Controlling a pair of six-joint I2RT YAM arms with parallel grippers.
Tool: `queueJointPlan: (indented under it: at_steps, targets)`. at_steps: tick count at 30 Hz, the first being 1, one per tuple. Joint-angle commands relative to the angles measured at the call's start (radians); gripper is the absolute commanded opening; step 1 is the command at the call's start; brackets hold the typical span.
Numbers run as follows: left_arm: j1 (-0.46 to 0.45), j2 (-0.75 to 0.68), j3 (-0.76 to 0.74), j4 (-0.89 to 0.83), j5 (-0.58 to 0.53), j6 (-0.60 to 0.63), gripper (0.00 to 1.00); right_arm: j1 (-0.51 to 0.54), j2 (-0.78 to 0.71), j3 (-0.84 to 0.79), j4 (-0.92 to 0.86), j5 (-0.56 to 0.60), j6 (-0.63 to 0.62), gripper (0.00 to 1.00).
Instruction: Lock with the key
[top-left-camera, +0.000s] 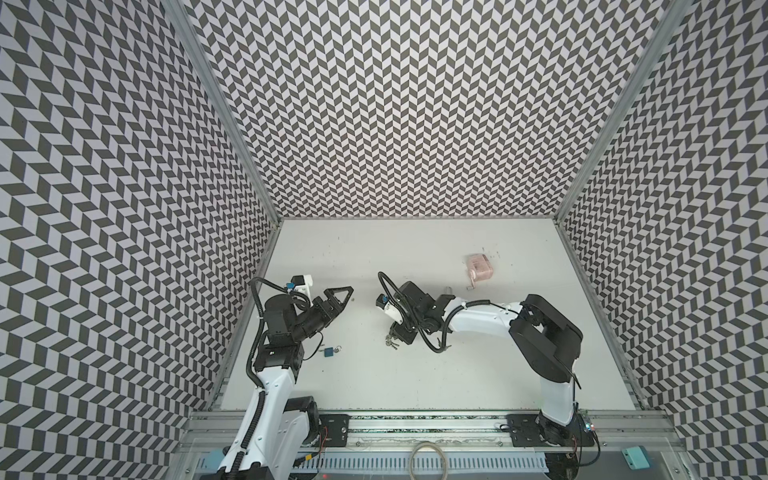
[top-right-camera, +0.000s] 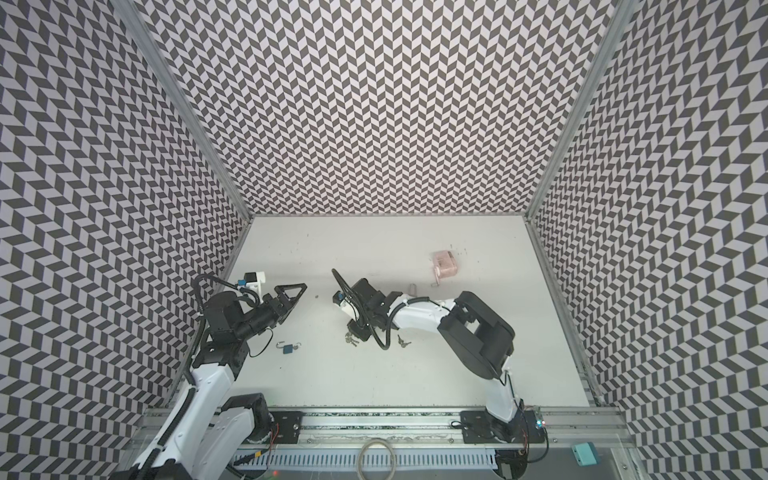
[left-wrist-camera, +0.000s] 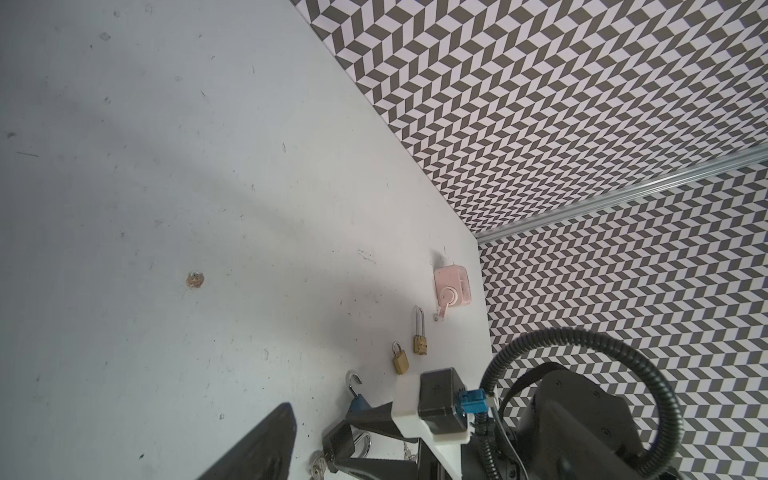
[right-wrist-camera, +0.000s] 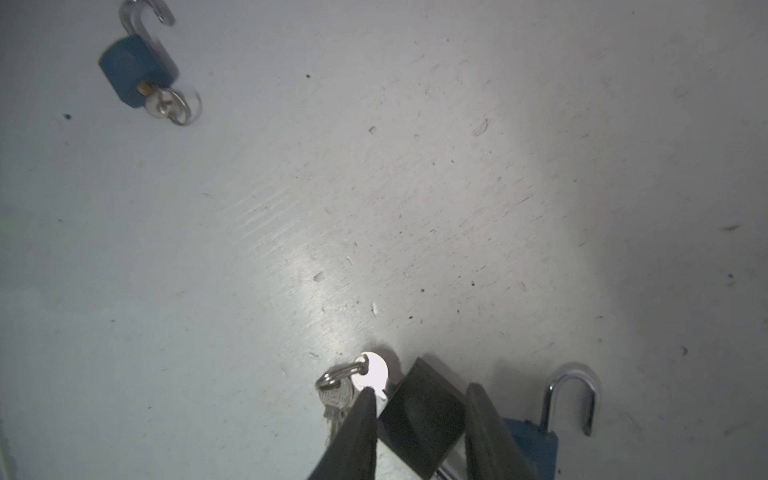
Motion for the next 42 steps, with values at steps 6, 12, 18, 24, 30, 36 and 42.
queueJointPlan:
  at_steps: [6, 12, 18, 24, 30, 36, 42]
  targets:
    - [0.006, -0.024, 0.0, 0.006, 0.019, 0.011, 0.92, 0.005, 0.016, 0.025, -0.014, -0.024, 0.051, 0.45]
    - [0.006, -0.024, 0.005, -0.002, 0.017, 0.023, 0.91, 0.0, -0.09, -0.041, 0.09, 0.036, 0.099, 0.43]
    - [-0.009, -0.025, 0.039, -0.047, -0.007, 0.074, 0.92, -0.015, -0.112, -0.068, 0.092, 0.177, 0.146, 0.43]
    - [-0.02, -0.016, 0.04, -0.042, -0.008, 0.072, 0.92, -0.018, -0.057, -0.04, 0.016, 0.207, 0.157, 0.44]
    - [-0.021, -0.018, 0.037, -0.039, -0.008, 0.072, 0.92, -0.018, -0.03, -0.026, -0.02, 0.219, 0.173, 0.45]
    - [-0.023, -0.018, 0.035, -0.037, -0.007, 0.072, 0.91, -0.018, -0.019, -0.022, -0.045, 0.256, 0.17, 0.45]
    - [-0.023, -0.014, 0.022, -0.025, -0.002, 0.068, 0.91, -0.018, -0.006, -0.028, -0.053, 0.228, 0.154, 0.41]
